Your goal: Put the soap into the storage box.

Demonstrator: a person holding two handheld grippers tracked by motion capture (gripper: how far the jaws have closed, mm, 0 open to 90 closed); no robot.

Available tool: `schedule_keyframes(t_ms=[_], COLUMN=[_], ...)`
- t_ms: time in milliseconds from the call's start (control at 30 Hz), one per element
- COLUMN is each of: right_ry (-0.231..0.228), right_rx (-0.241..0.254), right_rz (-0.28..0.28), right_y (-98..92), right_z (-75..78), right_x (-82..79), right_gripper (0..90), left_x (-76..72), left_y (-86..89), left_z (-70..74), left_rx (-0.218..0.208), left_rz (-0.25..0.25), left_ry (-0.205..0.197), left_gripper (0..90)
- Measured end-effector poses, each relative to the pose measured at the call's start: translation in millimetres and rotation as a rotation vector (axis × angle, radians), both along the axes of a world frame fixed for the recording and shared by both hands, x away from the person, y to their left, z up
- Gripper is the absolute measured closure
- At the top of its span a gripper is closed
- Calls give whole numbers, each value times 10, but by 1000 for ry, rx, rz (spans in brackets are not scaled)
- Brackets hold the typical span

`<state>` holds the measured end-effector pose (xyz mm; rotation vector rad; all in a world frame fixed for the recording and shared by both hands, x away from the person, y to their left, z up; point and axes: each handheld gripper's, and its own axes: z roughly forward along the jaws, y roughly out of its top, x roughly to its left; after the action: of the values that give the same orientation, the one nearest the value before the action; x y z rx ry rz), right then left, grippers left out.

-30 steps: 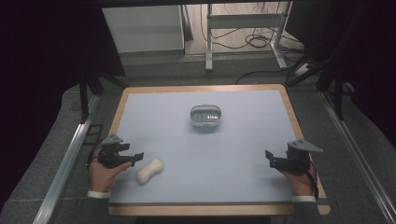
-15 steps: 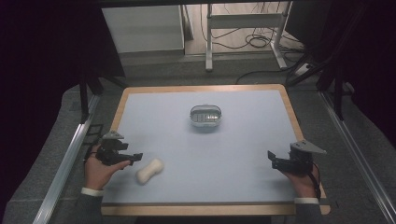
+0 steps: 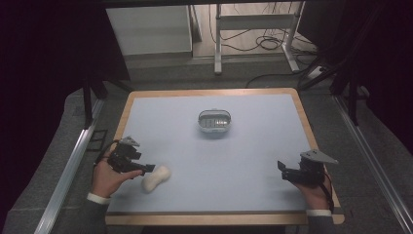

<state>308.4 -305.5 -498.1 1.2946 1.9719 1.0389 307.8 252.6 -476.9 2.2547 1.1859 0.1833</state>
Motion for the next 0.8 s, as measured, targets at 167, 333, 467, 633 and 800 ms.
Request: schedule_keyframes(t_ms=[167,333,467,633,800], right_ry=[4,7,10,14,14], right_rx=[0,-3,-6,-11,-12], right_rz=[-6,-12,-7,-4,-4], right_y=[-25,-33,-20,-9,-17], right_z=[-12,-23,-28,-34,-39], right_x=[-12,-28,-29,-29,-31], right_gripper=[53,53,53,53,53], left_x=[2,-22,-39,-60,-107], left_y=[-98,-151,-205,-256,-281], left_z=[-46,-85,-117,-153,-167], left_rx=[30,54,65,81,85], left_rz=[-23,-34,-48,-59,-69], left_ry=[23,31,39,56,66], left_gripper=[227,231,231,236,241])
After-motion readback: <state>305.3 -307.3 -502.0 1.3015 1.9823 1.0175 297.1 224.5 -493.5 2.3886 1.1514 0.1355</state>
